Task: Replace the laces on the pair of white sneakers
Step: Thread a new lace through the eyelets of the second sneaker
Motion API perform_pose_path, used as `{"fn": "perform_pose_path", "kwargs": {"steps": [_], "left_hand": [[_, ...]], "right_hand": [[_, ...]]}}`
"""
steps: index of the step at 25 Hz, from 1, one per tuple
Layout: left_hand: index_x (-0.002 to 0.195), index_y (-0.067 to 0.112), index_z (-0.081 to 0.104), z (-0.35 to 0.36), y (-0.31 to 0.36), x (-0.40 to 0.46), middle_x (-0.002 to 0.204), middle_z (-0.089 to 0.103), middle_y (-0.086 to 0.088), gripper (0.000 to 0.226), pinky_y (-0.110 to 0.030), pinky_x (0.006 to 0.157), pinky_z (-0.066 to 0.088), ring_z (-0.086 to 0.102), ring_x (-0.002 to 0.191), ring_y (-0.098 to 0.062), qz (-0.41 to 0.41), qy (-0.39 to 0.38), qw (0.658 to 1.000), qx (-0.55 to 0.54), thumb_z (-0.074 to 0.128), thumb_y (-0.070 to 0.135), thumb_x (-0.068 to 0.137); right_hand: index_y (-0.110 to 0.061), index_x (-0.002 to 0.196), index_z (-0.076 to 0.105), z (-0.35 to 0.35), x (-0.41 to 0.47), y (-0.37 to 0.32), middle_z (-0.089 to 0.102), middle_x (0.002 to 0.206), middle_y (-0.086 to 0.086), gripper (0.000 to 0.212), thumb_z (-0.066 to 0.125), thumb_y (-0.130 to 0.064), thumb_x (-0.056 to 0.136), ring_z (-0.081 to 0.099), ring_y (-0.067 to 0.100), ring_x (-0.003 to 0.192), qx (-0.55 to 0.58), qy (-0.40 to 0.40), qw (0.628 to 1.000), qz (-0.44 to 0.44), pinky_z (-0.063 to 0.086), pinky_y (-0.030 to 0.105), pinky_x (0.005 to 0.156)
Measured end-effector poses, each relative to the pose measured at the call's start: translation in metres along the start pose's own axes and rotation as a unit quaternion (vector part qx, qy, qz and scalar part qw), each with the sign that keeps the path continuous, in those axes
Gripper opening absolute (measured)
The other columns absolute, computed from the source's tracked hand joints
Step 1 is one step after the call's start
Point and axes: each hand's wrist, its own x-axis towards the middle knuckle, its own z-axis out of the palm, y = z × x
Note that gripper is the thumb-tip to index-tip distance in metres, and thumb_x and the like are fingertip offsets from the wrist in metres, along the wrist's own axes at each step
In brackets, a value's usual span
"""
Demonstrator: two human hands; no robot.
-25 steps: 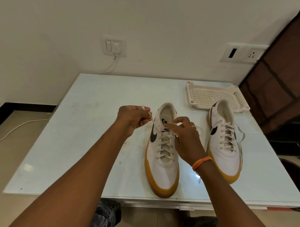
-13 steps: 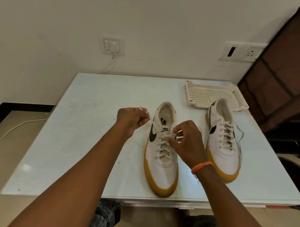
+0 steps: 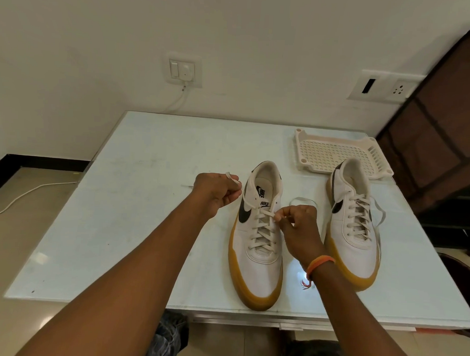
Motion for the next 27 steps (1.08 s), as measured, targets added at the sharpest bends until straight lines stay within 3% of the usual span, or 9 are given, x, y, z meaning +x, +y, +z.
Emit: {"fn": "perform_pose_path", "kwargs": {"steps": [2, 4, 7, 9, 13, 16, 20, 24, 27], "left_hand": [[0.087, 0.003, 0.065, -0.002, 0.000, 0.002, 0.082, 0.066, -0.012, 0.010, -0.021, 0.058, 0.058, 0.064, 0.070, -0.017, -0.008, 0.015, 1.000, 0.003, 0.065, -0.007, 0.087], [0.087, 0.004, 0.065, -0.004, 0.000, 0.005, 0.083, 0.066, -0.011, 0.009, -0.021, 0.059, 0.057, 0.063, 0.069, -0.016, -0.016, 0.030, 0.999, -0.002, 0.065, -0.005, 0.087], [0.085, 0.004, 0.064, -0.005, 0.001, 0.005, 0.079, 0.064, -0.010, 0.010, -0.021, 0.057, 0.056, 0.061, 0.065, -0.015, -0.028, 0.024, 0.999, -0.001, 0.064, -0.005, 0.088], [0.084, 0.004, 0.064, -0.004, 0.000, 0.006, 0.078, 0.064, -0.010, 0.011, -0.020, 0.055, 0.056, 0.061, 0.064, -0.014, -0.027, 0.022, 0.999, 0.008, 0.064, -0.006, 0.088], [0.085, 0.004, 0.064, 0.000, -0.003, 0.003, 0.075, 0.064, -0.010, 0.009, -0.020, 0.052, 0.056, 0.060, 0.061, -0.014, -0.029, 0.015, 0.999, 0.032, 0.065, -0.005, 0.088], [0.089, 0.002, 0.065, 0.000, -0.003, 0.002, 0.075, 0.064, -0.010, 0.007, -0.020, 0.053, 0.056, 0.060, 0.061, -0.014, -0.029, 0.011, 0.999, 0.037, 0.065, -0.005, 0.088], [0.088, 0.003, 0.065, 0.000, -0.003, 0.004, 0.075, 0.064, -0.010, 0.007, -0.022, 0.055, 0.056, 0.060, 0.061, -0.014, -0.033, 0.016, 0.999, 0.037, 0.064, -0.004, 0.089], [0.087, 0.002, 0.063, -0.002, -0.003, 0.006, 0.074, 0.059, -0.010, 0.010, -0.020, 0.047, 0.051, 0.056, 0.061, -0.013, -0.069, 0.016, 0.997, 0.025, 0.056, -0.003, 0.094], [0.076, 0.000, 0.061, -0.008, -0.004, 0.012, 0.072, 0.056, -0.011, 0.024, -0.021, 0.053, 0.047, 0.051, 0.060, -0.012, -0.101, 0.029, 0.994, 0.002, 0.050, -0.002, 0.097]], "right_hand": [[-0.019, 0.085, 0.061, 0.001, -0.005, -0.002, 0.045, 0.110, 0.003, 0.012, 0.067, -0.010, 0.089, 0.055, 0.005, 0.074, -0.005, 0.056, 0.998, 0.008, 0.041, 0.007, 0.070], [-0.019, 0.082, 0.062, -0.002, -0.005, 0.001, 0.055, 0.102, 0.003, 0.016, 0.073, -0.009, 0.083, 0.055, 0.005, 0.068, -0.007, 0.101, 0.995, 0.024, 0.040, 0.005, 0.064], [-0.023, 0.067, 0.066, -0.010, -0.007, 0.001, 0.068, 0.076, -0.003, 0.020, 0.075, -0.008, 0.079, 0.066, 0.017, 0.062, 0.052, 0.098, 0.991, 0.080, 0.060, 0.038, 0.066], [-0.025, 0.061, 0.065, -0.009, -0.016, -0.004, 0.066, 0.069, -0.005, 0.021, 0.076, -0.017, 0.077, 0.066, 0.016, 0.060, 0.050, 0.096, 0.992, 0.061, 0.059, 0.037, 0.063], [-0.024, 0.071, 0.067, 0.004, -0.024, -0.014, 0.062, 0.083, -0.006, 0.014, 0.078, -0.027, 0.078, 0.057, 0.002, 0.067, -0.010, 0.113, 0.993, 0.023, 0.036, 0.007, 0.060], [-0.021, 0.077, 0.070, 0.008, -0.019, -0.010, 0.067, 0.088, -0.001, 0.008, 0.074, -0.022, 0.083, 0.061, 0.004, 0.073, 0.064, 0.109, 0.991, 0.034, 0.050, 0.016, 0.068], [-0.015, 0.089, 0.067, 0.014, -0.012, -0.007, 0.047, 0.116, 0.004, 0.005, 0.064, -0.018, 0.092, 0.055, 0.006, 0.086, 0.060, 0.044, 0.995, 0.068, 0.045, 0.009, 0.078], [-0.014, 0.088, 0.069, 0.000, -0.005, 0.000, 0.065, 0.108, 0.012, 0.015, 0.057, -0.018, 0.096, 0.061, 0.028, 0.100, 0.246, -0.083, 0.944, 0.205, 0.054, 0.041, 0.085], [-0.016, 0.095, 0.064, -0.009, -0.011, -0.003, 0.053, 0.112, 0.010, 0.022, 0.064, 0.002, 0.084, 0.058, 0.021, 0.089, 0.082, 0.064, 0.983, 0.151, 0.047, 0.025, 0.077]]}}
